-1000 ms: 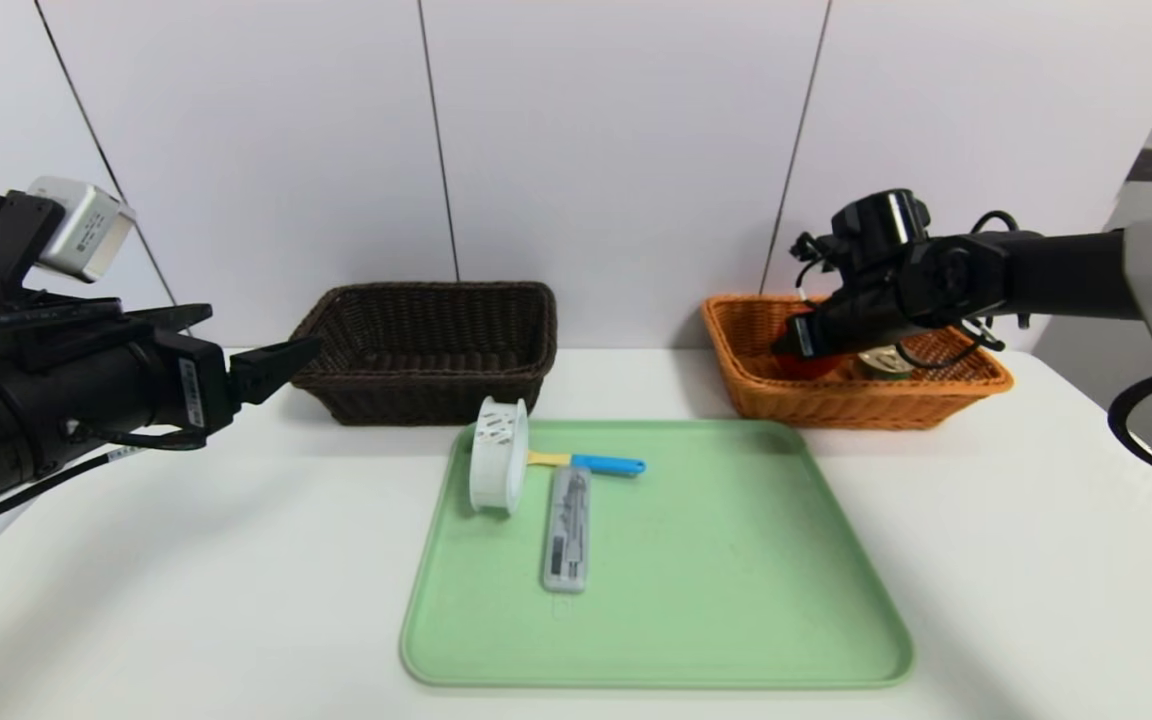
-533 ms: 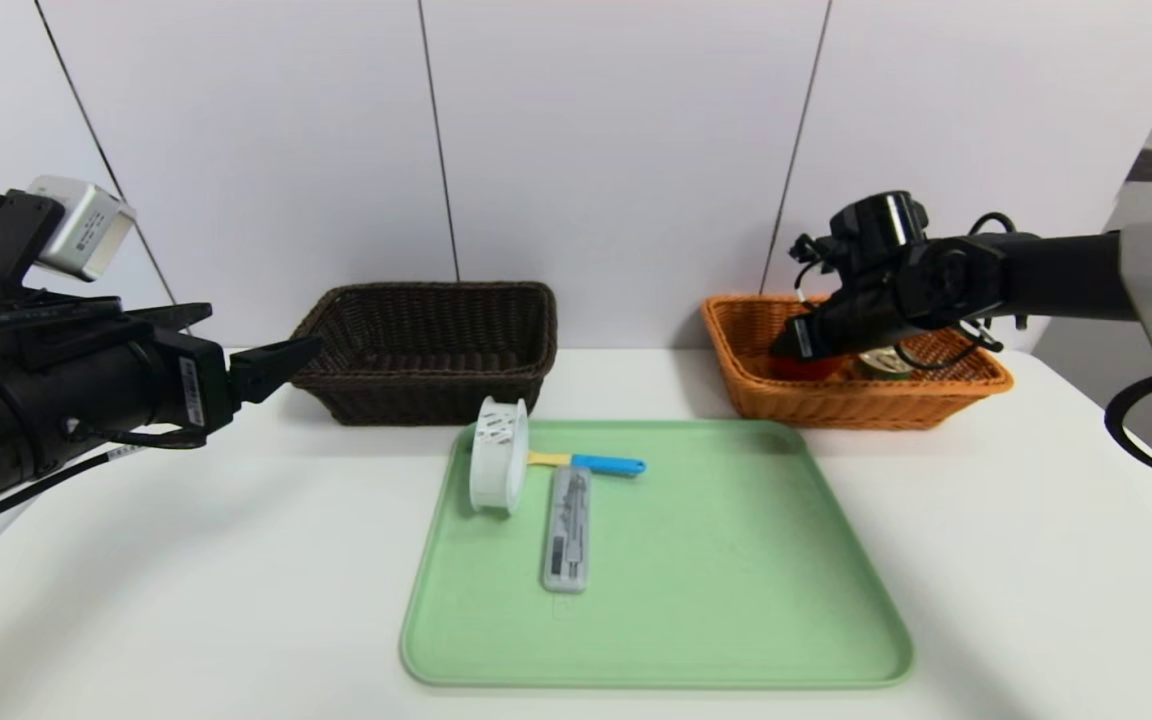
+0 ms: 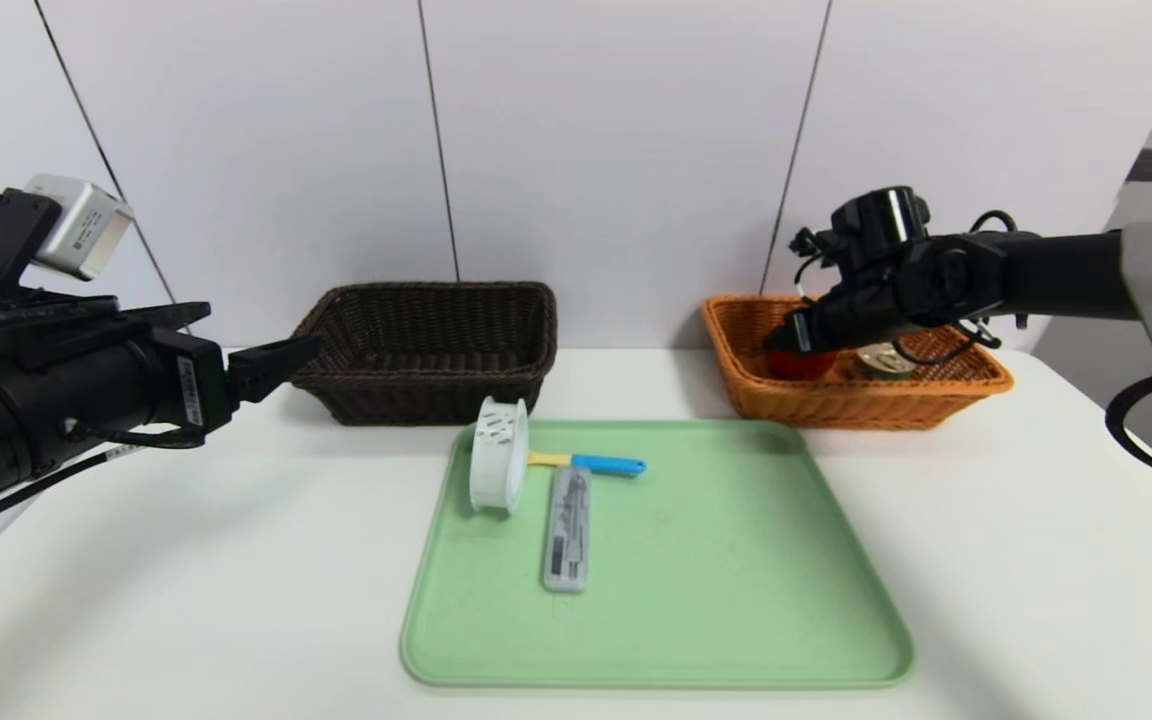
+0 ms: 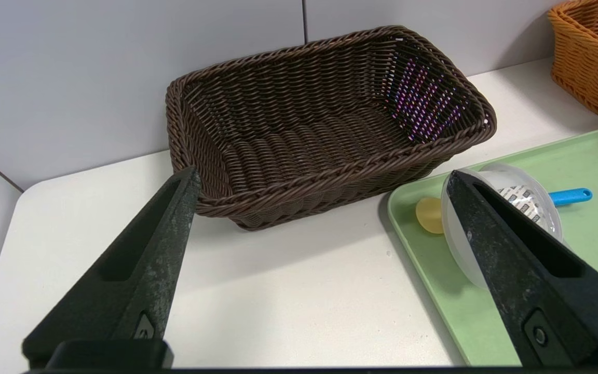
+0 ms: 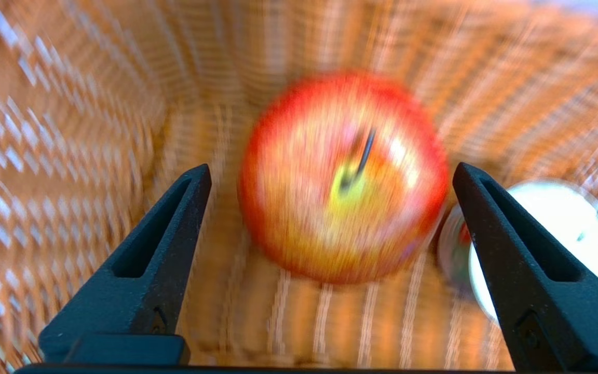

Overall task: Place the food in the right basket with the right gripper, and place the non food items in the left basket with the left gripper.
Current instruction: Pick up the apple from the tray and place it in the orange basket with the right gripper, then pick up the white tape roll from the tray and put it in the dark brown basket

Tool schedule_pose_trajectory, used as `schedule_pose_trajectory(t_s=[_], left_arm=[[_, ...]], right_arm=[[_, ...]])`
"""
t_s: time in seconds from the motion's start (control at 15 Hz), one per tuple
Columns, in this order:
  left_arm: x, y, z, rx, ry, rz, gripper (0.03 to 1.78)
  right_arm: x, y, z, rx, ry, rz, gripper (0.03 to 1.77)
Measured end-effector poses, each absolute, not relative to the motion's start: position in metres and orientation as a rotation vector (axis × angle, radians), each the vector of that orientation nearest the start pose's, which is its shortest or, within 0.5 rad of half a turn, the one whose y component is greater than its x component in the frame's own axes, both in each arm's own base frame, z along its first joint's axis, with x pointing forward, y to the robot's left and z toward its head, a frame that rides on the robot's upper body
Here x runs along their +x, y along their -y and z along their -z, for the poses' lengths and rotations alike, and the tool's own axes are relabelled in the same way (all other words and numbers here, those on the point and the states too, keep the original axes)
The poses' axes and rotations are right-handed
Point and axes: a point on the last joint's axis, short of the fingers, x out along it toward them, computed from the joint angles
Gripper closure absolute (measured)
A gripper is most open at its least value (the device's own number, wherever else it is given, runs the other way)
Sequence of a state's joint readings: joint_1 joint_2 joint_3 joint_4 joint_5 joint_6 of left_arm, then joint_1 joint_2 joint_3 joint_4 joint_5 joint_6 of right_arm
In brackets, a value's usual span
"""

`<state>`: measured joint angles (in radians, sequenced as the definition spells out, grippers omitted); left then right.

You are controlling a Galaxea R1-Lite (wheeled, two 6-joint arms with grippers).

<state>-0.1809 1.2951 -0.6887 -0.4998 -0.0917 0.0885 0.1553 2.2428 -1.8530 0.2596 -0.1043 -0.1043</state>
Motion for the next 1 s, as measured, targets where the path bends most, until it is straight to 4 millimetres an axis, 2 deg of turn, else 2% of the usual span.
schedule_pose_trajectory(t_s=[0.47,0.8,1.0], left_arm=[[0.201,0.039,-0.246,0.090,-0.071,0.276,0.12],[0.198,0.038,-0.248,0.089,-0.060,0.272,0.12],[0.195,0.038,-0.249,0.087,-0.055,0.271,0.12]], right_arm=[[0.444,-0.063,-0.208,-0.210,-0.545,-0.055,0.13],[0.423,-0.051,-0.243,-0.196,-0.476,-0.022,0.11],[0.404,-0.043,-0.261,-0.189,-0.452,0.010,0.11]])
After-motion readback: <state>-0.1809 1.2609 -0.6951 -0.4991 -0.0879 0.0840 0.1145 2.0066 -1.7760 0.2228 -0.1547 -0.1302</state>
